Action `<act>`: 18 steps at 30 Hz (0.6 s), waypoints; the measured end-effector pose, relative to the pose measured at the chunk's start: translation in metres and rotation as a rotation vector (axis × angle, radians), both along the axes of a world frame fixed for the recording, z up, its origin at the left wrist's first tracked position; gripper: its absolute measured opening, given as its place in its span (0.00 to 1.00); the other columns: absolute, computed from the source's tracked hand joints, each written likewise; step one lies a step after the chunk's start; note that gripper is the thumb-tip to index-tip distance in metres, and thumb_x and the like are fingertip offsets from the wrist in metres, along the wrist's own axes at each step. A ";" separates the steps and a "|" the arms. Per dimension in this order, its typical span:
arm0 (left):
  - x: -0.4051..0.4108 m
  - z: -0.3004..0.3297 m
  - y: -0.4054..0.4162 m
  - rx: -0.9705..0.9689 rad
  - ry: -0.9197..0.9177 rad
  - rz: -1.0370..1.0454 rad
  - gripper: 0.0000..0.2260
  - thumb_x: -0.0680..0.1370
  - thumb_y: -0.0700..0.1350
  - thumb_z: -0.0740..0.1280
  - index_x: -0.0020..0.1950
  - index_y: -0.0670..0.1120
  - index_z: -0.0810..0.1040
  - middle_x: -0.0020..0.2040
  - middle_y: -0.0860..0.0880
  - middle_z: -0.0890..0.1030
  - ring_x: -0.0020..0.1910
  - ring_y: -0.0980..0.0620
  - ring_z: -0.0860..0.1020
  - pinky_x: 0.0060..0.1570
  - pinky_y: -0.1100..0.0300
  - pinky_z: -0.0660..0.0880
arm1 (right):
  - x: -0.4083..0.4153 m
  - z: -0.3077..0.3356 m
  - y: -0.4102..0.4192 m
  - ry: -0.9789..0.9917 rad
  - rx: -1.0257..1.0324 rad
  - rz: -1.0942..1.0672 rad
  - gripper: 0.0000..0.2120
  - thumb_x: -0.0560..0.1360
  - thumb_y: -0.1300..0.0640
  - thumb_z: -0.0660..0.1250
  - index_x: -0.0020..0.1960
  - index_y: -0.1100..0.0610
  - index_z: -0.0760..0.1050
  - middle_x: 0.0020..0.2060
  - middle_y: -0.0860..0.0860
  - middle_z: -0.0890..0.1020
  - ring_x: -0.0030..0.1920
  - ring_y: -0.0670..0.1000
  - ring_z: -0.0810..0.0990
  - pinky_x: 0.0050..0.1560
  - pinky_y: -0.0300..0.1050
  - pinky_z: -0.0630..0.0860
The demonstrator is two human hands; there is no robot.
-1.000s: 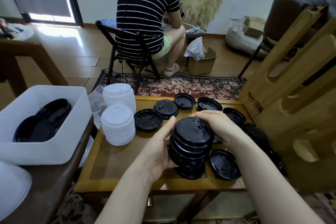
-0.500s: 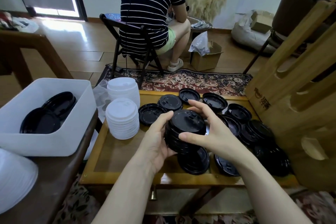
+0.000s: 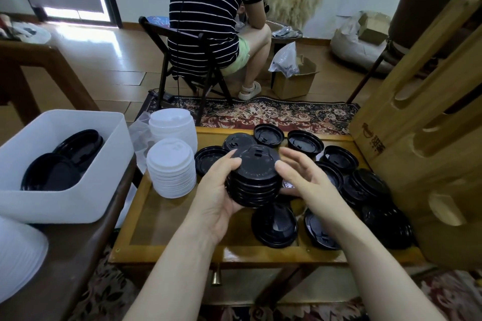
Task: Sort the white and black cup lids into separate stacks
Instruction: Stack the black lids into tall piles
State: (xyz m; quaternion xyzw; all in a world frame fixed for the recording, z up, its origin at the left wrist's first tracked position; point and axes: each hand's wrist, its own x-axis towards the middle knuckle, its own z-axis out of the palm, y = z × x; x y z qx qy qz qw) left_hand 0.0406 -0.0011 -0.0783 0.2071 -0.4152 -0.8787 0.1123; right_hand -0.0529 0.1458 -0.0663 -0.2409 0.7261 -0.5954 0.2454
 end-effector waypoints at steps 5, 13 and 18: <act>0.000 -0.002 0.000 -0.021 0.021 -0.008 0.14 0.79 0.43 0.64 0.64 0.46 0.80 0.57 0.44 0.85 0.59 0.44 0.82 0.56 0.45 0.80 | 0.002 -0.002 -0.001 -0.275 -0.120 -0.041 0.18 0.72 0.52 0.70 0.62 0.53 0.77 0.53 0.54 0.85 0.49 0.56 0.84 0.40 0.47 0.80; -0.003 -0.007 -0.002 0.011 0.027 -0.059 0.21 0.78 0.39 0.66 0.71 0.47 0.74 0.62 0.42 0.82 0.62 0.41 0.80 0.56 0.36 0.79 | 0.001 -0.005 -0.002 -0.303 -0.162 -0.058 0.15 0.74 0.55 0.69 0.61 0.53 0.77 0.51 0.54 0.85 0.43 0.50 0.83 0.41 0.45 0.79; -0.005 -0.012 -0.005 0.038 0.029 -0.031 0.24 0.76 0.38 0.67 0.73 0.46 0.72 0.65 0.41 0.80 0.62 0.40 0.80 0.53 0.38 0.80 | 0.003 -0.006 -0.005 -0.300 -0.205 -0.068 0.13 0.76 0.60 0.68 0.59 0.53 0.77 0.48 0.55 0.85 0.40 0.49 0.82 0.37 0.42 0.78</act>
